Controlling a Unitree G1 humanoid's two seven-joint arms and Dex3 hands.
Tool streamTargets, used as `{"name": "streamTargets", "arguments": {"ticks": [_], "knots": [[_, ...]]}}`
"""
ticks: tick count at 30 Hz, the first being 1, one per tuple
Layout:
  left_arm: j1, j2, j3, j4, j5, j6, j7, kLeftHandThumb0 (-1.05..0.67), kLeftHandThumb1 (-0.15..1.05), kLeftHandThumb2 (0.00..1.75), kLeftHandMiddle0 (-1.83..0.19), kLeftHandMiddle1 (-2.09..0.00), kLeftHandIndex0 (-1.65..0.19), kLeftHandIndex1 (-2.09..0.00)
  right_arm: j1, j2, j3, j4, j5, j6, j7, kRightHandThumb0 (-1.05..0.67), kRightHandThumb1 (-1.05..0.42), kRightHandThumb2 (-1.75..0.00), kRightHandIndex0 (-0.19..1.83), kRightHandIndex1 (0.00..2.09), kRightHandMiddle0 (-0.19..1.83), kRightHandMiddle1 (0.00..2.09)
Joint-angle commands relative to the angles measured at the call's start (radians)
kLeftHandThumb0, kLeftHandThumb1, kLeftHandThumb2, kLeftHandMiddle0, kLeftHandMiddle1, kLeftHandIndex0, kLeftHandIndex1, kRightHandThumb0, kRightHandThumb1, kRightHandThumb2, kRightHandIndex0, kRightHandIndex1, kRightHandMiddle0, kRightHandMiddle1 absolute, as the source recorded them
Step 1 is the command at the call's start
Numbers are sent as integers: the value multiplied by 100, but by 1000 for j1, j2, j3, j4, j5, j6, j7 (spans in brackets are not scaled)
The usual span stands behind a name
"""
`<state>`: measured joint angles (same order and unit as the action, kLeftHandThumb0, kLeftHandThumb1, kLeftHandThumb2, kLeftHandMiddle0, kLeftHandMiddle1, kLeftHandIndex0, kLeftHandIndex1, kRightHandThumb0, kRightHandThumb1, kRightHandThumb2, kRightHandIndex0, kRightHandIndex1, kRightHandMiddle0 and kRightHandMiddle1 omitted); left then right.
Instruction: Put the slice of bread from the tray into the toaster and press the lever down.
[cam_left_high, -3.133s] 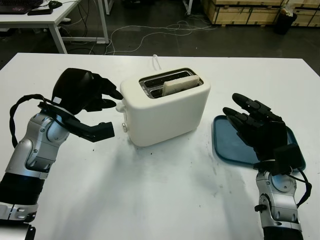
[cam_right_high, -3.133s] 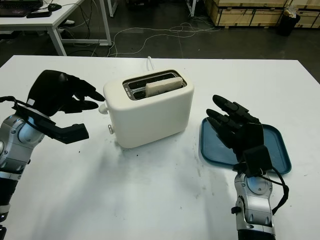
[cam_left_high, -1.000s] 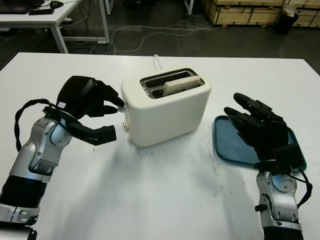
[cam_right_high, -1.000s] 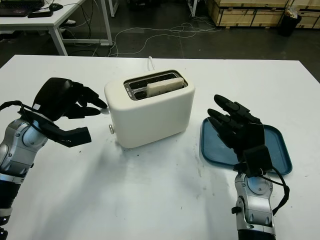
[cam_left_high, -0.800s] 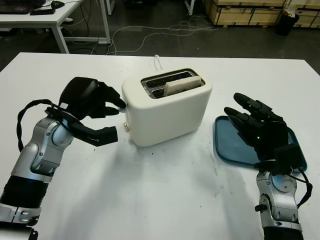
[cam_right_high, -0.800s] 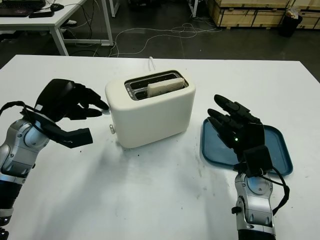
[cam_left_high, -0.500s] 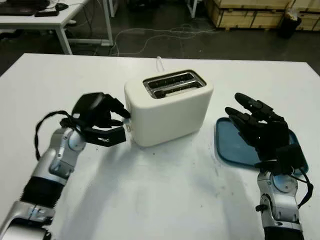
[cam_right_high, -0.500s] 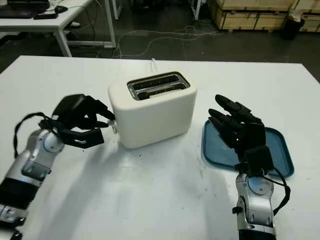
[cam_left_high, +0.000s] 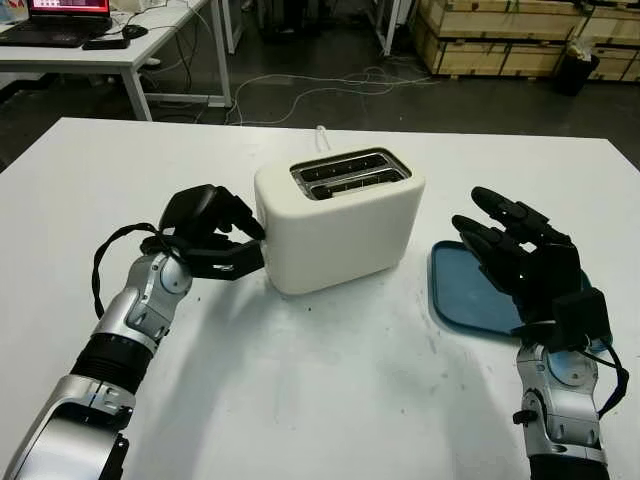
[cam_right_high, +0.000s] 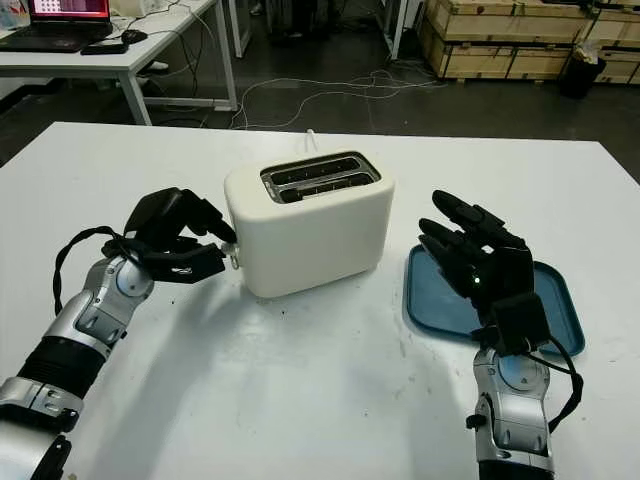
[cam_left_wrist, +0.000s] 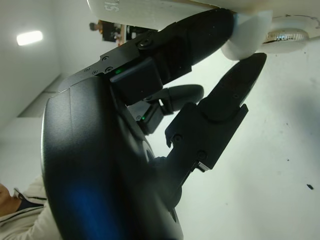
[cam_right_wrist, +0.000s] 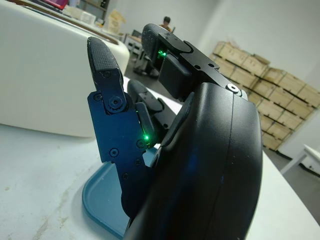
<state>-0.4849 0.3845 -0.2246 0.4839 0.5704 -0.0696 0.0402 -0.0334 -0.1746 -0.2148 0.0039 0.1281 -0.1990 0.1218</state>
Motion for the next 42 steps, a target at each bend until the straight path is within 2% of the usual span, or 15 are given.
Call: {"name": "streamTargets", "arguments": {"ticks": [1,8,12,15,16,19,21,28,35,39,42], "knots": [[94,-61,-106,109,41,85,-66,-11,91,0,-82,-116,-116,-1,-6,-2,-3,8,8,-20,5,-47,-85,0,89,0,80,0],[107,-45,-107,37,28,81,-75,-12,92,1,-78,-118,-117,-1,-5,-1,-3,4,-2,-19,-2,-47,-85,0,89,0,80,0],[154,-35,-116,-118,26,84,-81,-11,90,0,-78,-120,-119,-2,-7,-2,-5,16,1,-29,1,-48,-86,0,90,1,80,0],[208,-61,-141,-212,31,117,-68,-12,89,0,-79,-110,-117,-1,-5,-5,-7,14,2,-20,2,-49,-86,0,89,0,80,0],[220,-85,-147,-184,22,119,-57,-11,89,0,-81,-104,-117,-1,-5,-5,-8,13,4,-17,2,-50,-86,0,89,0,80,0],[215,-166,-184,44,25,126,-19,-10,90,1,-80,-96,-115,0,-4,-11,-9,12,-5,-19,-1,-49,-86,0,90,1,81,0],[231,-187,-185,95,3,115,-17,-9,91,0,-81,-95,-116,-1,-5,-13,-13,12,0,-23,3,-49,-86,0,90,1,81,0],[265,-146,-198,88,-33,74,4,-12,92,1,-81,-114,-115,-1,-10,-11,-17,15,5,-17,8,-47,-87,0,91,1,83,1],[277,-120,-204,52,-23,75,10,-11,91,0,-80,-115,-115,-1,-9,-11,-14,10,-8,-19,4,-48,-88,0,91,1,83,0],[296,-106,-197,-3,-32,90,-8,-10,92,1,-79,-114,-115,-1,-11,-14,-16,21,-9,-29,5,-47,-88,0,91,0,83,0],[309,-87,-188,-36,-26,65,17,-9,89,0,-83,-107,-117,-2,-12,-12,-15,20,-5,-23,7,-48,-88,0,91,0,83,0]]}}
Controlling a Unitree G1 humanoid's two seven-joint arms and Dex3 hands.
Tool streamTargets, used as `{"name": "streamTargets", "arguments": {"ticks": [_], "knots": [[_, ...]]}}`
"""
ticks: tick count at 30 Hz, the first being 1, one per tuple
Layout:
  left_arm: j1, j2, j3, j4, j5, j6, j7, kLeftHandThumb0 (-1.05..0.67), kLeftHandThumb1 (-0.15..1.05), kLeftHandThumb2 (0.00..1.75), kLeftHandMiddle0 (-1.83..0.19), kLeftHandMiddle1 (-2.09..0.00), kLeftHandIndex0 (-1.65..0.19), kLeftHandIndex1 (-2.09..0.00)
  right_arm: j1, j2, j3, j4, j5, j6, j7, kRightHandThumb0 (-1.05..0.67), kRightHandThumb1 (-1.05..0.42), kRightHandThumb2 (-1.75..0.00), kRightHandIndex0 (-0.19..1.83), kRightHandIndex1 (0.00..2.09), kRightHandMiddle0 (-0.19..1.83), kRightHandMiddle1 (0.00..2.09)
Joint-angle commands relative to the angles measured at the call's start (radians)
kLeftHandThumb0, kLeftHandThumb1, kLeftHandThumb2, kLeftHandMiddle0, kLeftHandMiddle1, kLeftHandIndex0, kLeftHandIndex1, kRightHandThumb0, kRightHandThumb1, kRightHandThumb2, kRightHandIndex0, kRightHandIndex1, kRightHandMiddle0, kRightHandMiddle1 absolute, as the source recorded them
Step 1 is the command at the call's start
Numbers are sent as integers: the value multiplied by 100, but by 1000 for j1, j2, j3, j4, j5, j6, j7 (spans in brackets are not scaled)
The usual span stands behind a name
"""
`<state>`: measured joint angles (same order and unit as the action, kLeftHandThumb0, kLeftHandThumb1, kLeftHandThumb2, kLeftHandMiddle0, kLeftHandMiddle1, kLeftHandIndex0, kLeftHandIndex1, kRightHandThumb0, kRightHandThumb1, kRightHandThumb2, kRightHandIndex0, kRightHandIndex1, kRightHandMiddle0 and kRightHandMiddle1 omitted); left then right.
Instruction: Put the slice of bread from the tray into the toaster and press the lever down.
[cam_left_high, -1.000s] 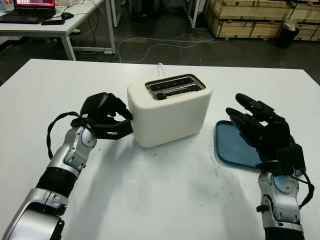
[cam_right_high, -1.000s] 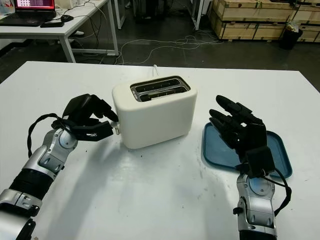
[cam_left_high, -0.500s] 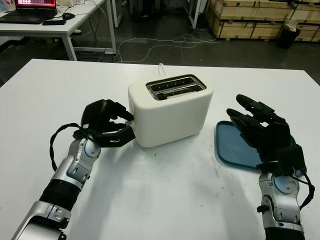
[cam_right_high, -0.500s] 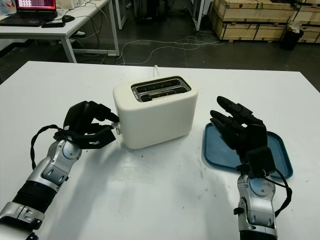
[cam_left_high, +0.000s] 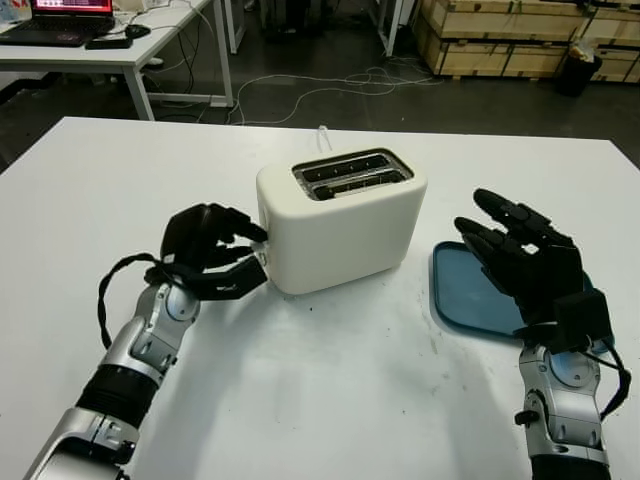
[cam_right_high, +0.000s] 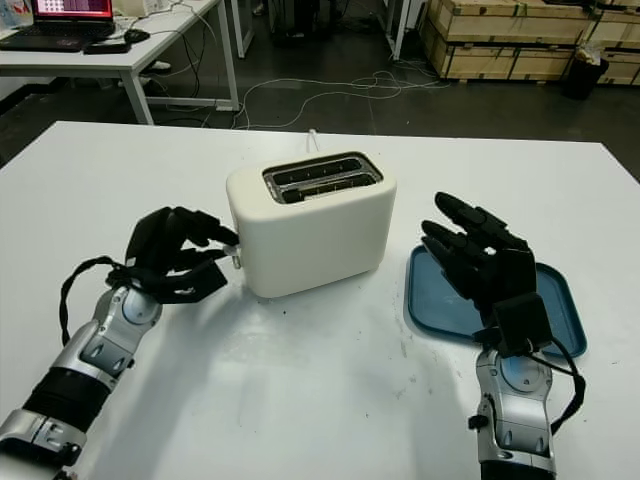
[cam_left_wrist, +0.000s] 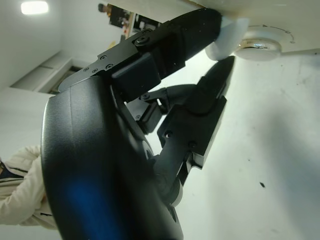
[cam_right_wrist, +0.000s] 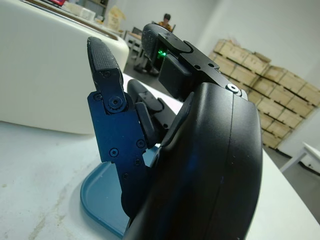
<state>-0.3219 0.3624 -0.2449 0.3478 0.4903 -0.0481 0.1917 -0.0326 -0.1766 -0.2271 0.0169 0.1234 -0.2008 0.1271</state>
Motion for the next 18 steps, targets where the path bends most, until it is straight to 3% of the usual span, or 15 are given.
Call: {"name": "streamTargets", "arguments": {"ticks": [1,10,18], "knots": [[150,-57,-161,80,58,43,-124,-11,89,0,-84,-106,-117,-2,-12,-9,-2,2,2,-14,1,-48,-87,0,91,0,83,0],[174,77,1,-198,-2,12,-104,-16,90,0,-81,-102,-113,-1,-37,-40,-3,12,1,3,18,-49,-86,0,89,0,79,0],[168,176,129,-346,2,-14,-162,-12,82,0,-85,-108,-120,-4,-76,-82,-7,43,7,-7,56,-49,-86,0,87,0,75,0]]}}
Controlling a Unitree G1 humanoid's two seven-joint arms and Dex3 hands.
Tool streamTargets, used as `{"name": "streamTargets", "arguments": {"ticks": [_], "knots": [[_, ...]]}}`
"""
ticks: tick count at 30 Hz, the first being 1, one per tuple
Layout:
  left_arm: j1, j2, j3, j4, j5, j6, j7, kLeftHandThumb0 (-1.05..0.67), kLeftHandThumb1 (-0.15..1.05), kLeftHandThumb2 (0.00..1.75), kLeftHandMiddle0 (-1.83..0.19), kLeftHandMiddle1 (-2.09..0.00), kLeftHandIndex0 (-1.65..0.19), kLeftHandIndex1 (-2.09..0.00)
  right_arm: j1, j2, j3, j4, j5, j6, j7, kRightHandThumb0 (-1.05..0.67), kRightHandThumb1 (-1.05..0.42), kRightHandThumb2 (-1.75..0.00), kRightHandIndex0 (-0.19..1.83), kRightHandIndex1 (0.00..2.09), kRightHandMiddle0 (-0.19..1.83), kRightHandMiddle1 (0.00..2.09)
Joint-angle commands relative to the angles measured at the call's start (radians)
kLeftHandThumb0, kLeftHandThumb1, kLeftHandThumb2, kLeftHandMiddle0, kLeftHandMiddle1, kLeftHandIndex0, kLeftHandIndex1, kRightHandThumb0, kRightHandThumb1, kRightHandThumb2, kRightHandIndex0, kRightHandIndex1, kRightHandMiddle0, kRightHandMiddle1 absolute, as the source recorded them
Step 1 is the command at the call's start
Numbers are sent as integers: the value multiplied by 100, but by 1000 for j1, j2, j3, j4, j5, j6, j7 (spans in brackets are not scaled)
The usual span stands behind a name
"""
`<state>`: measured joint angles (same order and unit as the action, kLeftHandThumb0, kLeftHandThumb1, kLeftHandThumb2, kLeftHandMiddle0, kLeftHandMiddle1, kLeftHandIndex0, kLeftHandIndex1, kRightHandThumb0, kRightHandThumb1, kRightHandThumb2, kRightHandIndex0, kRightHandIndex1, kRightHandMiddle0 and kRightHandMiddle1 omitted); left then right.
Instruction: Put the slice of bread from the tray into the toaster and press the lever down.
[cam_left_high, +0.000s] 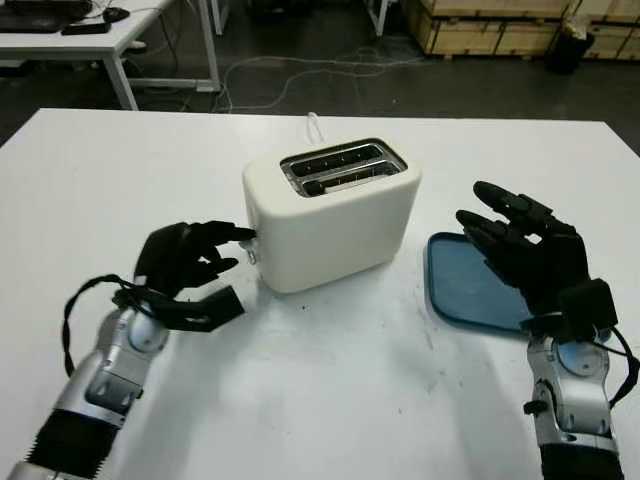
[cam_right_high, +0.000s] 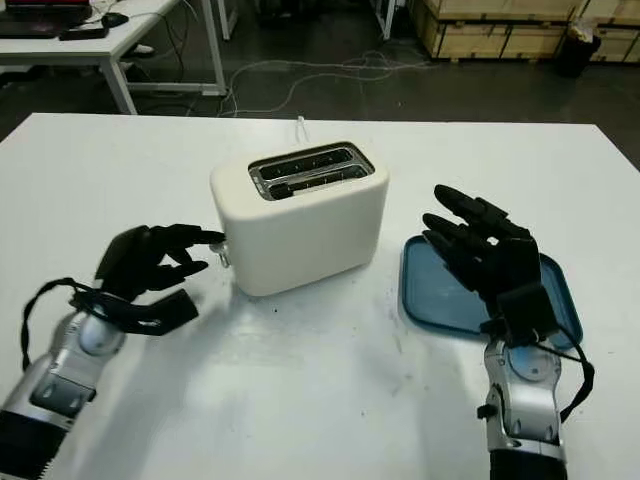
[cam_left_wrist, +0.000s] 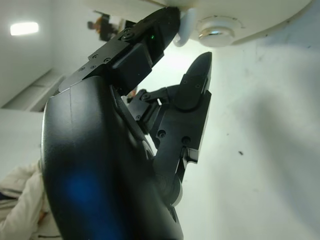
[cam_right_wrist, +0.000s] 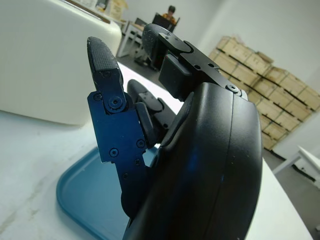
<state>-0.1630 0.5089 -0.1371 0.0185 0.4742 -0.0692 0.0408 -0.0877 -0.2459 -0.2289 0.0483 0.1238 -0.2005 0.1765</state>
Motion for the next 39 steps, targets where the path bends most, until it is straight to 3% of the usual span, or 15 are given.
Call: {"name": "streamTargets", "arguments": {"ticks": [1,8,14,20,24,29,33,39], "knots": [[5,49,33,-23,26,-11,-14,-13,81,0,-86,-107,-120,-5,-26,-21,-6,13,7,-3,12,-48,-85,0,86,0,75,0],[-62,163,115,-52,40,-48,-71,-21,75,0,-96,-92,-123,-5,-123,-170,-16,76,-26,-15,95,-50,-82,0,85,1,73,0],[-169,264,142,-66,35,-39,-208,-36,73,0,-96,-77,-117,-1,-249,-343,19,146,-139,-68,157,-49,-79,0,93,3,83,4],[-285,288,140,-56,1,-64,-289,-37,66,0,-108,-51,-118,-1,-363,-449,72,181,-202,-52,226,-44,-75,0,95,2,85,2],[-361,260,127,-34,-31,-102,-299,-31,62,0,-116,-46,-121,-2,-434,-477,107,224,-225,-82,264,-40,-72,0,98,2,88,2],[-413,264,78,-64,7,-74,-376,-37,62,0,-116,-48,-122,-2,-488,-507,164,249,-278,-101,306,-39,-73,-1,95,0,85,0],[-416,257,55,-77,36,-52,-416,-35,62,0,-112,-46,-120,0,-514,-510,186,244,-266,-84,355,-39,-74,-1,92,0,83,0],[-389,241,55,-63,58,-67,-384,-33,61,0,-113,-47,-122,-1,-505,-493,199,232,-263,-89,363,-27,-72,0,91,1,83,0]]}}
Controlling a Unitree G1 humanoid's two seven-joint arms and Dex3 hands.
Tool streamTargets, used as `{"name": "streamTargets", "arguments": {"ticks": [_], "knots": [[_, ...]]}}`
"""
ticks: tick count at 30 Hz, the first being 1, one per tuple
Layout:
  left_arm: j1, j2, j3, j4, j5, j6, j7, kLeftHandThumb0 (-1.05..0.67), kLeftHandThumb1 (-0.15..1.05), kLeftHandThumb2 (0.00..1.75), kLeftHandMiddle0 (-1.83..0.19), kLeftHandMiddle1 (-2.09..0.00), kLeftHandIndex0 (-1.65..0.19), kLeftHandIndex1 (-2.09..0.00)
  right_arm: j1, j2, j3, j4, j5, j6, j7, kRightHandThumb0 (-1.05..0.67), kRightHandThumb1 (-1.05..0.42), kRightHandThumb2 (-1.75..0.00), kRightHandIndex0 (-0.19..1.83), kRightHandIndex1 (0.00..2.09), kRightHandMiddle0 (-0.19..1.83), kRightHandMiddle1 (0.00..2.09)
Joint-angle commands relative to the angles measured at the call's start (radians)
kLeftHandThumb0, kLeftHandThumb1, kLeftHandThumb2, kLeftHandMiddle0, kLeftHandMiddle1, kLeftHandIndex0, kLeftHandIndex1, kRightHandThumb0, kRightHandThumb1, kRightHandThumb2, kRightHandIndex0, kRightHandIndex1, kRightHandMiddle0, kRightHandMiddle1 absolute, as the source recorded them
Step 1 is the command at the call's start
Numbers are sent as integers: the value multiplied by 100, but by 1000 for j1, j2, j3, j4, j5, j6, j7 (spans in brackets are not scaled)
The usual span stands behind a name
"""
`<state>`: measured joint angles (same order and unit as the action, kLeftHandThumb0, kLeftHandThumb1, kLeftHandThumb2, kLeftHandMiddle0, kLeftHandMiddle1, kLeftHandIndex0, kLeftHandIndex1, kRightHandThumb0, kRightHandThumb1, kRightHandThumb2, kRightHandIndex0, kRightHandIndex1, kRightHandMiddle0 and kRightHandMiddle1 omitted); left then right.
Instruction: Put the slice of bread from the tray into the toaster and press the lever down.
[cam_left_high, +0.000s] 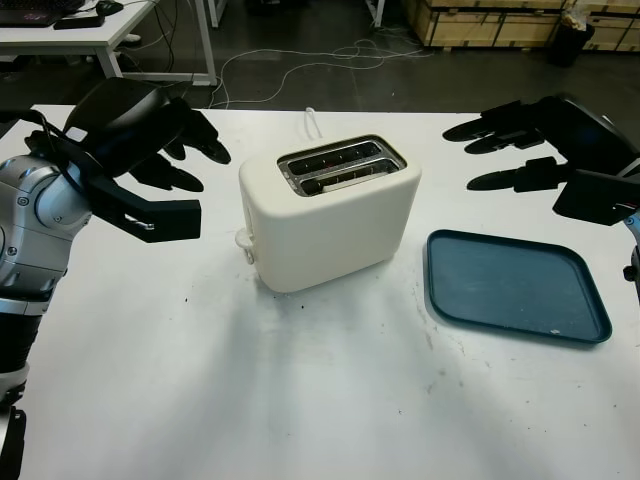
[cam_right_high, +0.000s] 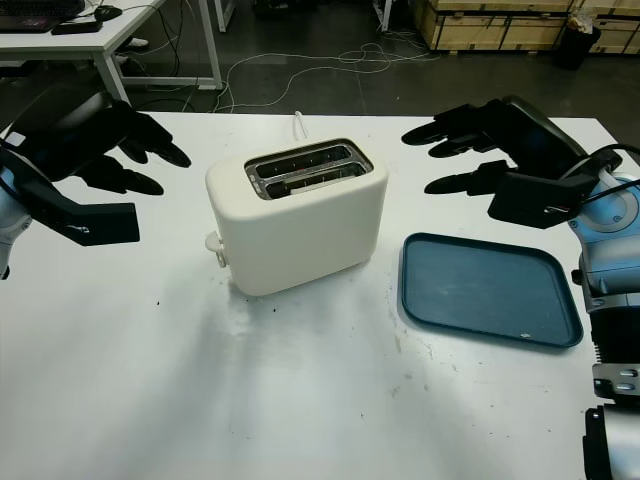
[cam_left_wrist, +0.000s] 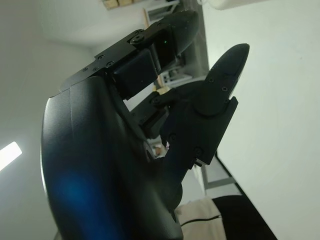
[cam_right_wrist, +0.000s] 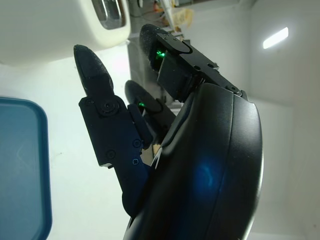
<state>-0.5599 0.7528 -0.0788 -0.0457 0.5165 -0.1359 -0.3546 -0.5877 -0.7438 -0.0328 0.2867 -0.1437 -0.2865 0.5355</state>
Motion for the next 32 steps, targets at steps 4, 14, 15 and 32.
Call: {"name": "streamTargets", "arguments": {"ticks": [4,14,15,32], "knots": [[30,-8,7,1,14,-7,23,-32,62,0,-114,-49,-122,-1,9,1,13,-22,-4,10,7,-31,-74,-1,90,0,81,0],[59,-26,6,-1,18,1,38,-31,62,0,-100,-81,-123,-1,25,2,4,-43,20,34,23,-32,-75,0,89,0,80,0],[59,-27,5,0,19,-1,40,-31,62,0,-100,-81,-123,-1,25,3,3,-42,23,32,22,-32,-75,0,89,0,80,0],[47,-34,7,-8,15,11,29,-30,61,0,-98,-83,-124,-1,24,0,2,-49,17,50,26,-35,-77,0,87,0,78,0]]}}
